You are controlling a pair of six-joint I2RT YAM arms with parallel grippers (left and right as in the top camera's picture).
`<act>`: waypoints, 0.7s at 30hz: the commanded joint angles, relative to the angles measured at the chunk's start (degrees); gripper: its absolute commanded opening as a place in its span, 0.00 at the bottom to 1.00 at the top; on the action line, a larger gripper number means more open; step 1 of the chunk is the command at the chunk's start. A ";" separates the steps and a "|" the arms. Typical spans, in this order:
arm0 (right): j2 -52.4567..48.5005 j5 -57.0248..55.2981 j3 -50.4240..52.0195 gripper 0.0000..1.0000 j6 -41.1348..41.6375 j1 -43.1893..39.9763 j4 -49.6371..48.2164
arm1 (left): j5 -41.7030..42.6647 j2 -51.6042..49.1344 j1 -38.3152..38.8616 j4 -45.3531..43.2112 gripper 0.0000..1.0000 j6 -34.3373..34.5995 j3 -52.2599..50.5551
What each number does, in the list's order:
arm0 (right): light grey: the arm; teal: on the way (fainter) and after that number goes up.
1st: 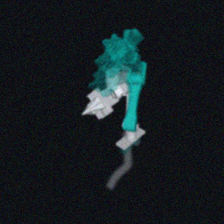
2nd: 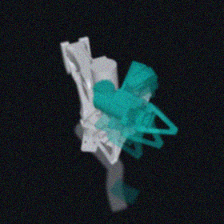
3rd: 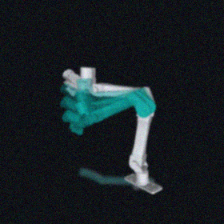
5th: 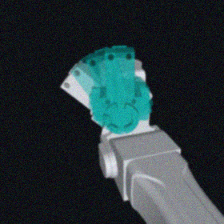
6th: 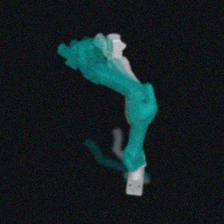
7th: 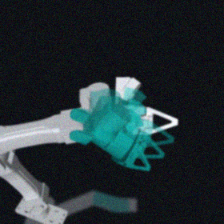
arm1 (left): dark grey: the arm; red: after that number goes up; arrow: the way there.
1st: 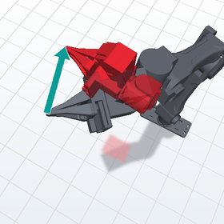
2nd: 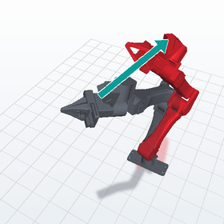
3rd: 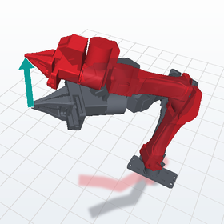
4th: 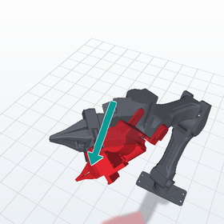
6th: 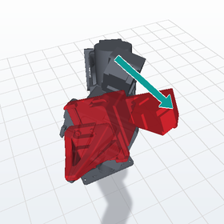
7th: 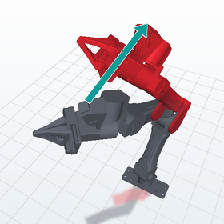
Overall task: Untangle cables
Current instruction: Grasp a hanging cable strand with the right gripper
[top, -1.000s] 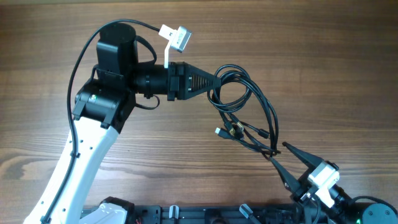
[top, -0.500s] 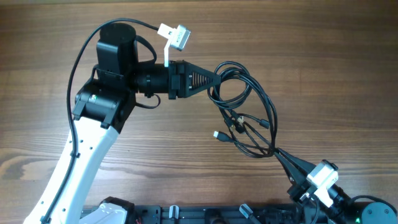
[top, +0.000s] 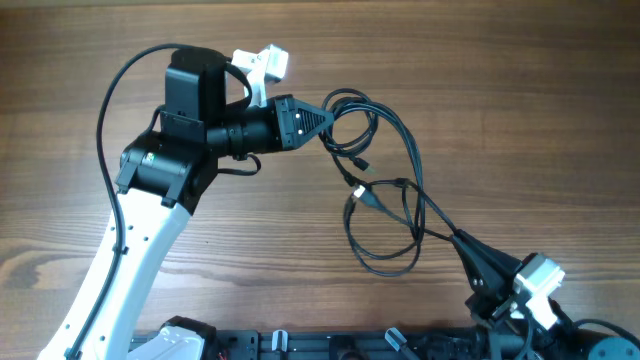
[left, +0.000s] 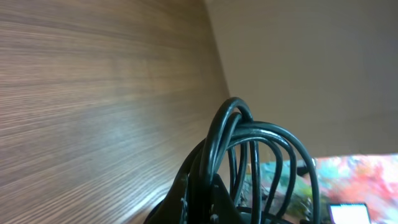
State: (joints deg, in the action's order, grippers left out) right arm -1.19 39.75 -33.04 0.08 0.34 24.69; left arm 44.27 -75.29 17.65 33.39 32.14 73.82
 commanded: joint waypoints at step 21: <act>-0.15 -24.57 -0.22 0.04 -4.09 0.24 8.98 | -19.30 1.31 0.61 10.34 0.04 -15.34 0.92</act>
State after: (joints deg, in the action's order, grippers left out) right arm -1.23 25.63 -33.04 -3.64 0.34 33.32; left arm 29.32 -75.16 18.28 42.92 22.98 73.84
